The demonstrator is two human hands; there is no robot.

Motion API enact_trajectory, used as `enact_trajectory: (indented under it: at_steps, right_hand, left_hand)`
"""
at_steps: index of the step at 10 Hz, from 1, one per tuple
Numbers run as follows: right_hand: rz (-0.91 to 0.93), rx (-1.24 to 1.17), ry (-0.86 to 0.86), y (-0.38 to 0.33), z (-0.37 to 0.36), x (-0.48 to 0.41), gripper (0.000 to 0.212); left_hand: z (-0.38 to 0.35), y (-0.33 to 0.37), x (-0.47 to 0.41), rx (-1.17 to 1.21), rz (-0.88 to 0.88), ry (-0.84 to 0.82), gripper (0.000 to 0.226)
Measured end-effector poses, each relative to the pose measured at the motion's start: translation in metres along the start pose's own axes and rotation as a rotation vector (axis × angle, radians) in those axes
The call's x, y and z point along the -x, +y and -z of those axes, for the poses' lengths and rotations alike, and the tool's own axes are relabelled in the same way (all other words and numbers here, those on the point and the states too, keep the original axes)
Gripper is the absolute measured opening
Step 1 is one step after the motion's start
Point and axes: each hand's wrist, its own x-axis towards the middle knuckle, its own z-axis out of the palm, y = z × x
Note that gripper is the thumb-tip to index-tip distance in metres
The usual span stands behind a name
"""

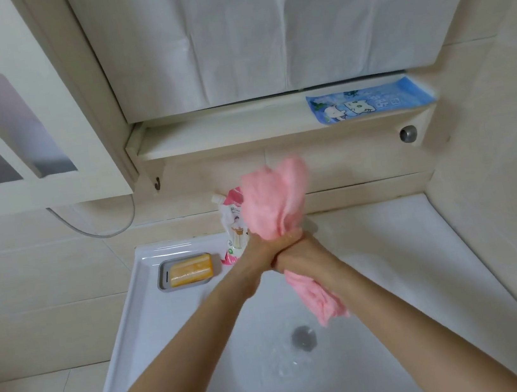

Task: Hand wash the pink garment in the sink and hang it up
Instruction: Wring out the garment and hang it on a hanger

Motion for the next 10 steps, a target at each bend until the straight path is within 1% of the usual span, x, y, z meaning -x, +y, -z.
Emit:
enact_trajectory:
  at_steps: [1,2,3,4,5,6,7,8,9,10]
  right_hand:
    - [0.036,0.469,0.046,-0.013,0.0,0.011,0.046]
    - [0.111,0.539,-0.091,-0.011,-0.003,0.015,0.041]
    - [0.068,0.216,-0.315,0.004,0.002,0.008,0.052]
    - [0.062,-0.292,-0.25,0.01,0.022,0.004,0.08]
    - [0.22,-0.458,-0.076,0.004,0.038,-0.006,0.111]
    - [0.341,-0.593,-0.063,-0.005,0.04,-0.014,0.092]
    - [0.329,-0.63,-0.2,-0.009,0.042,-0.013,0.089]
    - [0.274,-0.577,-0.175,-0.005,0.034,-0.011,0.053]
    - [0.197,-0.651,0.043,-0.002,0.02,-0.013,0.042]
    - [0.084,-0.692,0.243,0.003,0.009,-0.018,0.038]
  left_hand:
    - [-0.012,0.002,0.002,0.064,0.014,0.13,0.078]
    - [-0.013,0.003,0.001,0.171,0.002,0.27,0.056]
    - [-0.01,0.01,0.003,0.155,-0.071,0.306,0.051]
    - [0.0,0.013,0.005,0.029,-0.145,0.292,0.056]
    - [0.0,0.012,0.012,-0.036,-0.097,0.177,0.047]
    - [-0.012,0.01,0.019,-0.044,-0.032,-0.069,0.043]
    - [-0.021,0.01,0.026,-0.131,0.063,-0.182,0.031]
    - [-0.025,-0.001,0.024,-0.257,0.06,-0.133,0.036]
    - [-0.032,-0.01,0.021,-0.228,0.105,0.061,0.035]
    - [-0.035,-0.019,0.015,-0.43,0.07,0.211,0.051]
